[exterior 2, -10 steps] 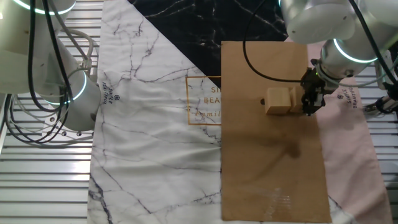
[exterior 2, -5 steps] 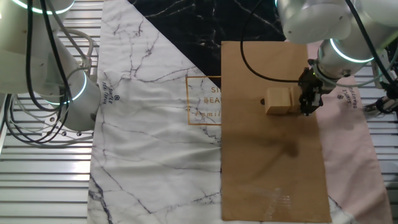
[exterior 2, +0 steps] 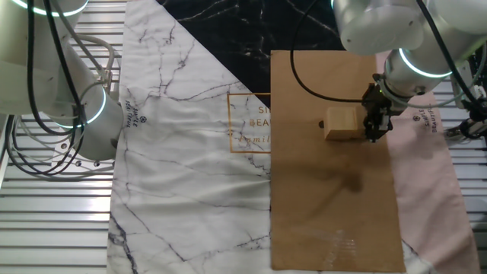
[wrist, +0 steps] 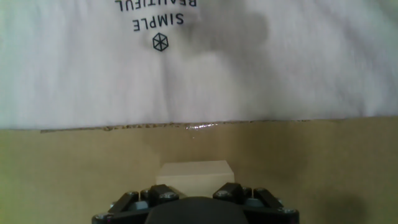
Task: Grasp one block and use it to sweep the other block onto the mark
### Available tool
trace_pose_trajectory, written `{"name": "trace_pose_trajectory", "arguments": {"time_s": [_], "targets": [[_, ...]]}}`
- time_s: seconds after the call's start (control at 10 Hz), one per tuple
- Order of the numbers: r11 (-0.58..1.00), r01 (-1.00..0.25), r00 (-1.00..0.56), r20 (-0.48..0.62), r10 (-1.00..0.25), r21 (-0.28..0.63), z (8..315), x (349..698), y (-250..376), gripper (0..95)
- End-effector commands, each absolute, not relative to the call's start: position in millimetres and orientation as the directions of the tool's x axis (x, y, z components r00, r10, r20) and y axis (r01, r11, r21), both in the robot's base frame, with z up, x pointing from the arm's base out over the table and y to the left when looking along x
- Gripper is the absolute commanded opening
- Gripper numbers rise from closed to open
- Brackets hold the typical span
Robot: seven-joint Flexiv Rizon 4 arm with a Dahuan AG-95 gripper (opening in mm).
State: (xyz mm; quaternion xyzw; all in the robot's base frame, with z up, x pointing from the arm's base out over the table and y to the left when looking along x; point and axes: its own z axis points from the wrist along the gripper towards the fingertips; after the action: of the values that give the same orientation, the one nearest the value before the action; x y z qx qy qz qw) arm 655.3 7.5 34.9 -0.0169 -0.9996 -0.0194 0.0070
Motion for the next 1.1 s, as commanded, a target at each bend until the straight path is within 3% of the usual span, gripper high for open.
{"name": "trace_pose_trajectory", "arguments": {"time_s": [0.1,1.1], "targets": [[0.999,0.029,-1.0,0.014,0.028,0.04,34.4,654.4,7.1,0.0],[0.999,0.016,-1.0,0.005,0.016,0.048,35.2,645.5,9.8,0.0]]}}
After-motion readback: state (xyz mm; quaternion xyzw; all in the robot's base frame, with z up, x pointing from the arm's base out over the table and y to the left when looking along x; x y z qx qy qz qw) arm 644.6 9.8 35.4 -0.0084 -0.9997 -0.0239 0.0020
